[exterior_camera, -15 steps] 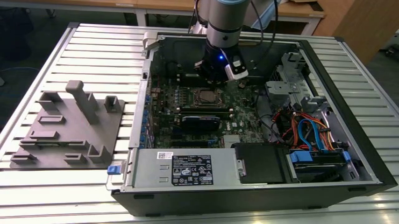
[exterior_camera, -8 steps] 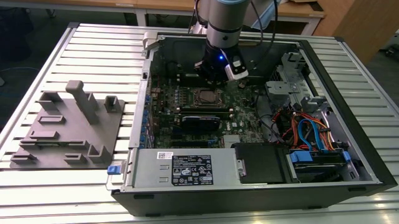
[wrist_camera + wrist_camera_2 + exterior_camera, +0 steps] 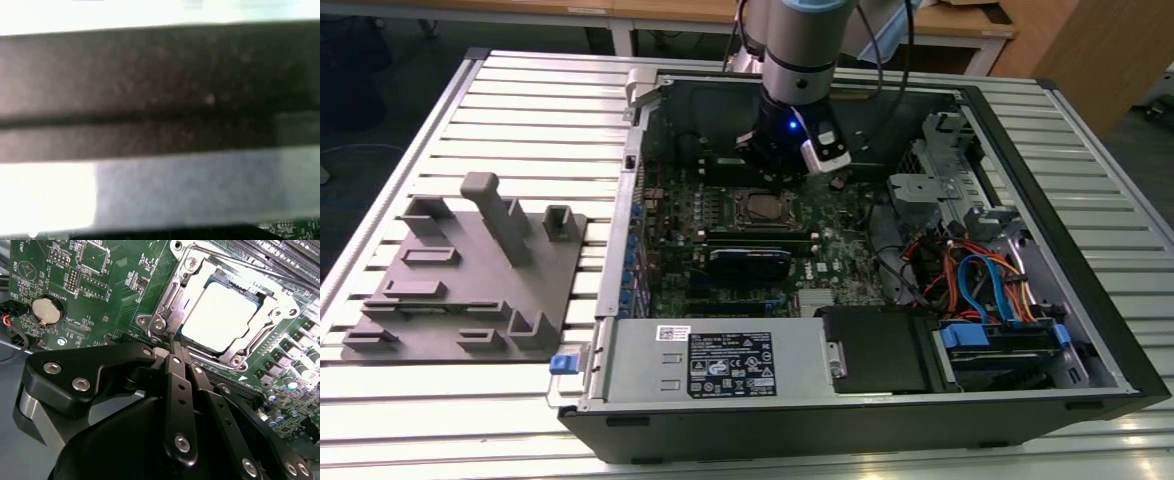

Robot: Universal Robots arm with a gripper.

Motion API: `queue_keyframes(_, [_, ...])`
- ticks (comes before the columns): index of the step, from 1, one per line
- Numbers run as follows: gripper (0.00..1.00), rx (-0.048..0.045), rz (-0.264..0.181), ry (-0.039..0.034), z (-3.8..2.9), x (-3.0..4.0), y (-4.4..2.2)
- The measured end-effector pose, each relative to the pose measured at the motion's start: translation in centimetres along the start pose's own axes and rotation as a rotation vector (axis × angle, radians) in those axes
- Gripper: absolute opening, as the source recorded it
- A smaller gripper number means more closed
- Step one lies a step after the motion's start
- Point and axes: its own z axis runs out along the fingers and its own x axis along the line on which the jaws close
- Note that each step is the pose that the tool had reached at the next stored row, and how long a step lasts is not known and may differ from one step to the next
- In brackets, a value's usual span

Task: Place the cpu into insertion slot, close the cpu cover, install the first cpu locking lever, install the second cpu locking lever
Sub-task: 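Install the first cpu locking lever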

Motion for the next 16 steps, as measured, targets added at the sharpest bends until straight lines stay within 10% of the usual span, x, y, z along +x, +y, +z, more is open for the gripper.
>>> queue_keyframes(4, [0.1,-0.0373,0.0,0.0014,0.12,-0.04,0.07])
queue_keyframes(16, [0.1,-0.0405,0.0,0.0012,-1.18,-0.07,0.22])
